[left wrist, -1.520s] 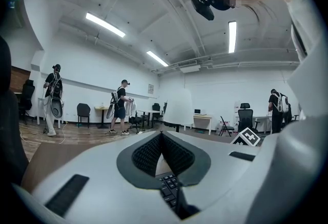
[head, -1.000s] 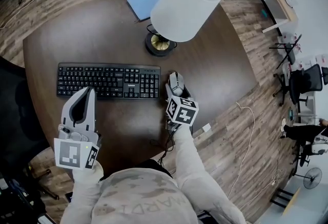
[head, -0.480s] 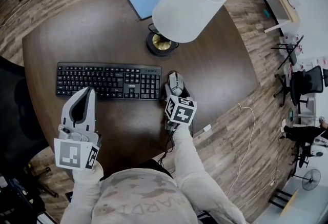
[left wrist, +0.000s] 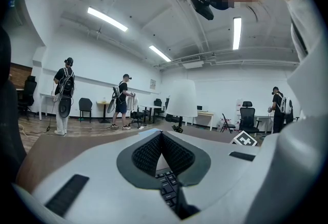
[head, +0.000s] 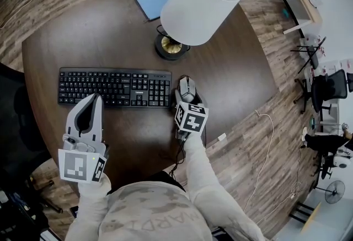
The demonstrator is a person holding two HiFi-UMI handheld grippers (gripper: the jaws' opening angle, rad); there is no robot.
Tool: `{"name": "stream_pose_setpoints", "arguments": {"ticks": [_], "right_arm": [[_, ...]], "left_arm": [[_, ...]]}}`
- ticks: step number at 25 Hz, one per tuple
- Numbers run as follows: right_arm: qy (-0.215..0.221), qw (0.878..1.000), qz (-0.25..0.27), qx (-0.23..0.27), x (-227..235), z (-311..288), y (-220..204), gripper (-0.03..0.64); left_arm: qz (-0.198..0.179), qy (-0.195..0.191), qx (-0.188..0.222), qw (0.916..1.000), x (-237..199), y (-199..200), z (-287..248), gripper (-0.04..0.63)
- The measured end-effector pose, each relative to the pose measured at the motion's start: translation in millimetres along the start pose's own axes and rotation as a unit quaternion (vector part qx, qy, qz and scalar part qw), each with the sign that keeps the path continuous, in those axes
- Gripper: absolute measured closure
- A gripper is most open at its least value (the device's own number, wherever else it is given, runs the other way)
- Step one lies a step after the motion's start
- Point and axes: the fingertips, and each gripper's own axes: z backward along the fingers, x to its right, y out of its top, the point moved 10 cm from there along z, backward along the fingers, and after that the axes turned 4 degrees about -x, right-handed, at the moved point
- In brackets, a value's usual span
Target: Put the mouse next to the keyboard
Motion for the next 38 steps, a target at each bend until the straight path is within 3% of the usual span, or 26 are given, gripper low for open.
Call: {"name": "stream_pose_setpoints", "arguments": {"ticks": [10,19,21,25,27,38], "right_arm": [[0.020,1.000,-0.005,0.006,0.6,4.2,-0.7,0.294],[0.009,0.998,0.010,0.061,-3.2,43.3,9.0,0.298],[0.016,0.997,0.010,0.072,-4.8,54.6,10.3,0.350],[0.026,0.995,0.008,0.093,-8.0,76.0,10.0,0.549],[0.032,0.994,0.008,0.105,-9.0,84.7,9.6,0.606],[0.087,0.983,0.010,0.162,-15.5,136.2,8.1,0.607]], "left_arm": [[-0.003,-0.001,0.005,1.0000,2.7,2.2,5.1,0.589],[-0.011,-0.006,0.017,0.9998,9.5,11.2,16.3,0.589],[-0.013,-0.006,0.020,0.9997,11.3,13.2,20.6,0.589],[-0.016,-0.007,0.026,0.9995,16.3,17.7,30.6,0.589],[-0.018,-0.007,0.028,0.9994,19.1,19.5,35.2,0.589],[-0.028,-0.013,0.045,0.9985,34.7,27.3,61.2,0.589]]}}
